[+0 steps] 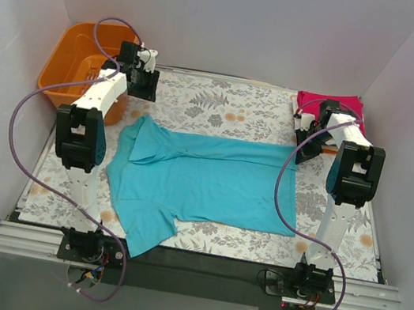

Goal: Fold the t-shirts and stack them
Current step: Fold the tshirt

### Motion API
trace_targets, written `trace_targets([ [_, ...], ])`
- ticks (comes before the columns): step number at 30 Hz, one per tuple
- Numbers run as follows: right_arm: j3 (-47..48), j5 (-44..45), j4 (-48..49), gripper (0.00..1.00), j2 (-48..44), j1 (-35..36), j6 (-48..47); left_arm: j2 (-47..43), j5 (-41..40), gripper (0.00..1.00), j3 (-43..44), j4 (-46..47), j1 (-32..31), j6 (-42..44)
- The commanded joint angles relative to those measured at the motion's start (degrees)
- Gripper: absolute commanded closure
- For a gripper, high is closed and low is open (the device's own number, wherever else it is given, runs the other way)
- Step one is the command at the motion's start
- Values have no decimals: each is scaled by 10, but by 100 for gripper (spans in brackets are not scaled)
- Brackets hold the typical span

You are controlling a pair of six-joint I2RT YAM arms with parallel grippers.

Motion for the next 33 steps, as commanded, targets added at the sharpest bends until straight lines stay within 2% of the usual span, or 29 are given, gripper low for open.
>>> trace_targets([
  [1, 19, 0, -16, 99, -17, 2, -5, 42, 0, 59, 39, -46, -8, -47],
  [4, 19, -3, -16, 99, -14, 2, -4, 43, 18, 61, 23, -42, -8, -93],
  [6, 20, -3, -15, 99, -12, 2, -4, 42, 16, 69, -5, -33, -8, -121],
  [8, 22, -3, -16, 99, -11, 2, -5, 41, -6, 71, -27, -30, -8, -130],
  [16, 19, -5, -16, 99, -8, 2, -4, 17, -26, 67, -79, -14, -8, -125],
  [21, 19, -5, -16, 99, -9, 2, -5, -29, -59, 65, -108, -13, -8, -121],
  [27, 16, -7, -15, 99, -9, 2, -5, -72, -75, 54, -149, -7, -8, -112],
  [33, 17, -7, -16, 99, -10, 2, -5, -69, -71, 55, -182, -12, -8, -116],
])
